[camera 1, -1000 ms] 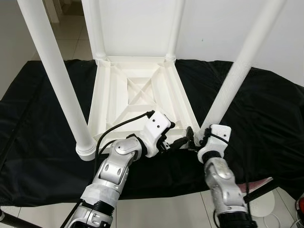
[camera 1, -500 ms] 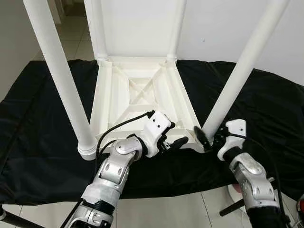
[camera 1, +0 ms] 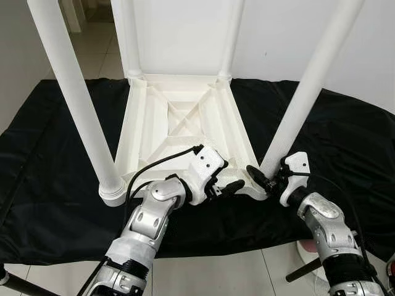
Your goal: Building children table
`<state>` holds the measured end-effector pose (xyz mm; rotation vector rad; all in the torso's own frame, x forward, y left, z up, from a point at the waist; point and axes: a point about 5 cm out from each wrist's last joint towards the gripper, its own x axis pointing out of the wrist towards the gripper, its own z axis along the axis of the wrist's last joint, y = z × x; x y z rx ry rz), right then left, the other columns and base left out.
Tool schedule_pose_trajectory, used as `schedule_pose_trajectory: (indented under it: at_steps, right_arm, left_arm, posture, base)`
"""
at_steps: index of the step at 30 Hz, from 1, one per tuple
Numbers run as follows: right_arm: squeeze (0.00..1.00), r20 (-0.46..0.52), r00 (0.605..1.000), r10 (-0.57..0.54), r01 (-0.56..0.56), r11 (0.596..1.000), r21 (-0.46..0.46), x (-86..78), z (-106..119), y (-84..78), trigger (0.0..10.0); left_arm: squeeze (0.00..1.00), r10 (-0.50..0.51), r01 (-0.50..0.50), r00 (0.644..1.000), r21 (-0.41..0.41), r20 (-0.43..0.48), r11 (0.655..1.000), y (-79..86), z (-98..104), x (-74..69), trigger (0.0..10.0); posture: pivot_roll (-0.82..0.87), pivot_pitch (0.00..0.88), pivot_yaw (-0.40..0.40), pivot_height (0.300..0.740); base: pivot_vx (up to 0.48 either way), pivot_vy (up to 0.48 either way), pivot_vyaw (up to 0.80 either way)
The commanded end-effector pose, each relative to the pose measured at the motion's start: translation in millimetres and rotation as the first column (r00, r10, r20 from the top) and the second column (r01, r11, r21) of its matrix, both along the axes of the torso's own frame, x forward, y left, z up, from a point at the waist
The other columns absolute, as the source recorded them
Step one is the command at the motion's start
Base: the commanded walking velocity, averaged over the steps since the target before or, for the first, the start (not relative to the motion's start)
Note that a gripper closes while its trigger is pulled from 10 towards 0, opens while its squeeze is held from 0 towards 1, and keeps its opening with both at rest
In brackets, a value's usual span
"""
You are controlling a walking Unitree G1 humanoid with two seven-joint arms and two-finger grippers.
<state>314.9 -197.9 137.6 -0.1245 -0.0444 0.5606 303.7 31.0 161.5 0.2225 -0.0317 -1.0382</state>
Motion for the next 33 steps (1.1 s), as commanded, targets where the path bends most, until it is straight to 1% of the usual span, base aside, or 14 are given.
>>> schedule_pose_trajectory:
  at_steps: [1, 6, 7, 9, 10, 19, 20, 23, 24, 25, 26, 28, 30, 33]
  right_arm:
    - [0.0, -0.059, 0.997, 0.04, -0.041, 0.999, -0.011, -3.9, -15, 3.8, 0.0]
    - [0.0, -0.068, 0.997, 0.032, -0.032, 0.999, 0.01, -5.4, -20, 4.8, 0.0]
    - [0.0, -0.068, 0.998, 0.009, -0.008, 1.0, 0.019, -5.5, -20, 6.1, 0.8]
    - [0.0, -0.068, 0.998, -0.007, 0.009, 1.0, 0.026, -5.4, -20, 7.0, 0.8]
    - [0.0, -0.068, 0.997, -0.03, 0.033, 0.999, 0.036, -5.0, -21, 8.6, 10.0]
    - [0.0, -0.066, 0.949, -0.31, 0.315, 0.945, 0.086, -0.3, -18, 25.8, 10.0]
    - [0.0, -0.066, 0.949, -0.31, 0.315, 0.945, 0.086, -0.3, -18, 25.8, 10.0]
    - [0.0, -0.115, 0.879, -0.463, 0.475, 0.872, 0.118, -3.6, -22, 32.2, 10.0]
    - [0.0, -0.115, 0.879, -0.463, 0.475, 0.872, 0.118, -3.6, -22, 32.2, 10.0]
    - [0.0, -0.117, 0.848, -0.517, 0.529, 0.841, 0.117, -5.2, -23, 32.1, 10.0]
    - [0.0, -0.16, 0.799, -0.579, 0.599, 0.788, 0.139, -8.8, -26, 35.0, 10.0]
    - [0.0, -0.16, 0.799, -0.579, 0.599, 0.788, 0.139, -8.8, -26, 35.0, 10.0]
    - [0.0, -0.144, 0.753, -0.642, 0.658, 0.734, 0.166, -14.3, -22, 44.9, 10.0]
    - [0.0, -0.132, 0.754, -0.643, 0.656, 0.733, 0.177, -15.6, -20, 49.2, 10.0]
  left_arm:
    - [0.0, 0.06, -0.06, 0.998, 0.004, 0.016, 0.998, 1.8, -1, 0.8, 10.0]
    - [0.0, 0.049, -0.05, 0.999, 0.024, 0.02, 0.998, 6.0, -2, 2.0, 10.0]
    - [0.0, 0.047, -0.047, 0.999, 0.026, 0.021, 0.999, 5.4, -3, 1.5, 10.0]
    - [0.0, 0.045, -0.045, 0.999, 0.027, 0.021, 0.999, 5.0, -3, 1.1, 10.0]
    - [0.0, 0.043, -0.043, 0.999, 0.028, 0.02, 0.999, 3.9, -3, 0.6, 10.0]
    - [0.0, 0.035, -0.035, 0.999, 0.026, 0.009, 0.999, 0.6, -4, -2.3, 10.0]
    - [0.0, 0.035, -0.035, 0.999, 0.026, 0.009, 0.999, 0.6, -4, -2.3, 10.0]
    - [0.0, 0.038, -0.038, 0.999, 0.027, 0.008, 0.999, 0.9, -4, -1.9, 10.0]
    - [0.0, 0.038, -0.038, 0.999, 0.027, 0.008, 0.999, 0.9, -4, -1.9, 10.0]
    - [0.0, 0.038, -0.039, 0.999, 0.026, 0.008, 0.999, 0.8, -4, -1.9, 10.0]
    - [0.0, 0.039, -0.04, 0.999, 0.026, 0.007, 0.999, 0.3, -4, -2.2, 10.0]
    - [0.0, 0.039, -0.04, 0.999, 0.026, 0.007, 0.999, 0.3, -4, -2.2, 10.0]
    - [0.0, 0.042, -0.042, 0.999, 0.024, 0.004, 0.999, -0.5, -4, -2.0, 10.0]
    - [0.0, 0.044, -0.044, 0.999, 0.022, 0.003, 0.999, -0.6, -4, -2.0, 10.0]
  posture:
    - [0.02, 0.018, -0.024, 0.74]
    - [0.02, 0.021, -0.024, 0.74]
    - [0.02, 0.022, -0.021, 0.74]
    - [0.02, 0.022, -0.021, 0.74]
    - [0.02, 0.022, -0.021, 0.74]
    - [0.01, 0.037, -0.023, 0.74]
    - [0.01, 0.037, -0.023, 0.74]
    - [0.01, 0.04, -0.025, 0.74]
    - [0.01, 0.04, -0.025, 0.74]
    - [0.01, 0.04, -0.025, 0.74]
    - [0.01, 0.041, -0.027, 0.74]
    - [0.01, 0.041, -0.027, 0.74]
    - [0.01, 0.047, -0.031, 0.74]
    - [0.01, 0.047, -0.031, 0.74]
  base:
    - [0.0, 0.0, 0.0]
    - [0.0, 0.0, 0.0]
    - [0.0, 0.0, 0.0]
    - [0.0, 0.0, 0.0]
    - [0.0, 0.0, 0.0]
    - [0.0, 0.0, 0.0]
    - [0.0, 0.0, 0.0]
    - [0.0, 0.0, 0.0]
    - [0.0, 0.0, 0.0]
    - [0.0, 0.0, 0.0]
    - [0.0, 0.0, 0.0]
    - [0.0, 0.0, 0.0]
    - [0.0, 0.0, 0.0]
    - [0.0, 0.0, 0.0]
